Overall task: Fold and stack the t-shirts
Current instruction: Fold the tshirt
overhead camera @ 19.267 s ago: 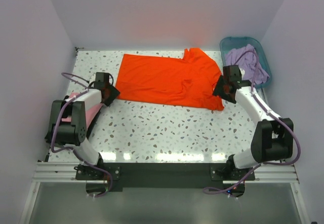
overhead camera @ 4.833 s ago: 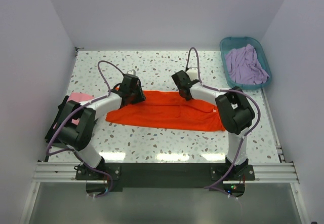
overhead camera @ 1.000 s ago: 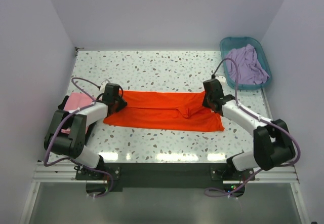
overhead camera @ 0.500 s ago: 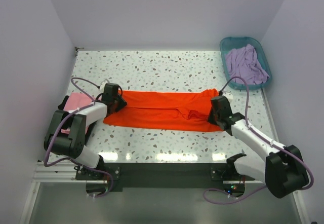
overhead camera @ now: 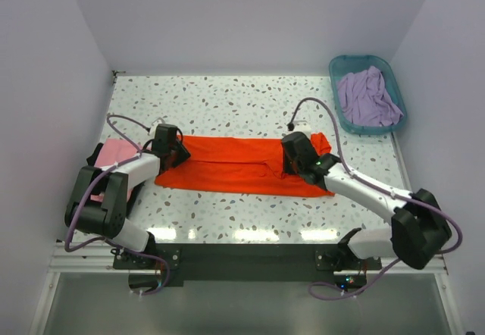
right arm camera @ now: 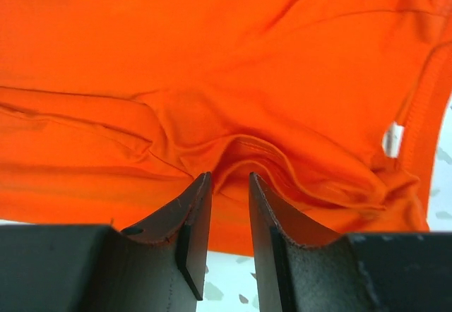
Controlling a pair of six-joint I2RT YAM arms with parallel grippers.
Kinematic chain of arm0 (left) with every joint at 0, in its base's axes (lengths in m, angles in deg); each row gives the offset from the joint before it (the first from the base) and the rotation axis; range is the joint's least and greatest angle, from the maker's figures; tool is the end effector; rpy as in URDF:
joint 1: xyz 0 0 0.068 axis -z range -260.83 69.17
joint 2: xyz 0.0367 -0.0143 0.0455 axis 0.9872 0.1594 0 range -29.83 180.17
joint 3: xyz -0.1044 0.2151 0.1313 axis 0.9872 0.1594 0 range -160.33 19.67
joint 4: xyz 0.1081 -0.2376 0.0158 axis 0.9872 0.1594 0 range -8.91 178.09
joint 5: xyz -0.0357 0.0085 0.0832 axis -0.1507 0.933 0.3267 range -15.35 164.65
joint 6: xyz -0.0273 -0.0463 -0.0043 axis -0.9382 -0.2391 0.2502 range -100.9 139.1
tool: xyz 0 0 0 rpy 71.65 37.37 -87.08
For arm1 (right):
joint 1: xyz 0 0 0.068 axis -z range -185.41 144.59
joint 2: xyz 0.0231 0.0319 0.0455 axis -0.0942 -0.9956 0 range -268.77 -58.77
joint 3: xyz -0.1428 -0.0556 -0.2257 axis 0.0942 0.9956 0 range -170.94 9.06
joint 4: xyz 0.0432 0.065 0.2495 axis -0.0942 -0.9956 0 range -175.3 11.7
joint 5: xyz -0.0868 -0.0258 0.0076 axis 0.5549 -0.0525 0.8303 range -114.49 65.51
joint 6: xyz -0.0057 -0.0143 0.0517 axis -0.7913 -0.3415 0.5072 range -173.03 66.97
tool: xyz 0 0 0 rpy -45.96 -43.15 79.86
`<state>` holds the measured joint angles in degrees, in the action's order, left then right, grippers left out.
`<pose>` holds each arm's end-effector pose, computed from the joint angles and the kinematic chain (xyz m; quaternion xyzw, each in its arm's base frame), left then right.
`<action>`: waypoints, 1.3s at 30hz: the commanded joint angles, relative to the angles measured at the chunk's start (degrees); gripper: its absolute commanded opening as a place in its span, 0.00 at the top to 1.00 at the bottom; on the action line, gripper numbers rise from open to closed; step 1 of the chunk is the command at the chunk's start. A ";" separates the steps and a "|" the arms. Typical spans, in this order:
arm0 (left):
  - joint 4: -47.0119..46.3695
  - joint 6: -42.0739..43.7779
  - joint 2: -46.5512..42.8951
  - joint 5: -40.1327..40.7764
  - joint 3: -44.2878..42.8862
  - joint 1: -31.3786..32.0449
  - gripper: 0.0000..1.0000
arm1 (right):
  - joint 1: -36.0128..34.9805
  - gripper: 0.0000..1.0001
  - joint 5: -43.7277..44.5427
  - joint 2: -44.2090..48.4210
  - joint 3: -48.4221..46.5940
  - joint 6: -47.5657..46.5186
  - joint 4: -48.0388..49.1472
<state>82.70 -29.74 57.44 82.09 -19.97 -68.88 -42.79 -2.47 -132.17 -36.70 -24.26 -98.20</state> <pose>0.2830 -0.0550 0.1537 -0.3174 0.8802 -0.1233 0.3305 0.2160 0.1483 0.2271 0.0002 0.9176 0.0449 0.3950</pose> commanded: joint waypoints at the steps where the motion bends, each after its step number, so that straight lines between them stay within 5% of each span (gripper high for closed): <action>1: 0.15 1.38 -1.92 -0.41 -2.20 -0.61 0.63 | -2.34 0.69 4.70 -5.77 -5.12 -2.76 -0.14; 15: 0.59 1.64 -1.57 -0.23 -2.38 -0.61 0.63 | -6.56 0.71 5.14 -17.64 -7.86 0.75 0.21; 24: 0.50 1.64 -1.48 -0.32 -2.11 -0.61 0.63 | -7.70 0.84 5.58 -19.14 -7.06 4.27 -0.14; 30: 0.41 1.55 -1.57 -0.24 -2.02 -0.61 0.63 | -8.14 1.00 6.45 -18.97 -7.33 5.76 -1.02; 39: 0.68 1.55 -1.75 -0.06 -2.02 -0.61 0.64 | -8.14 1.00 6.46 -11.33 -6.10 10.33 -0.31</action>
<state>83.40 -29.30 57.41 81.90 -20.39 -68.95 -50.73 1.77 -148.20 -42.97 -17.17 -99.54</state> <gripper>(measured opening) 0.366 0.008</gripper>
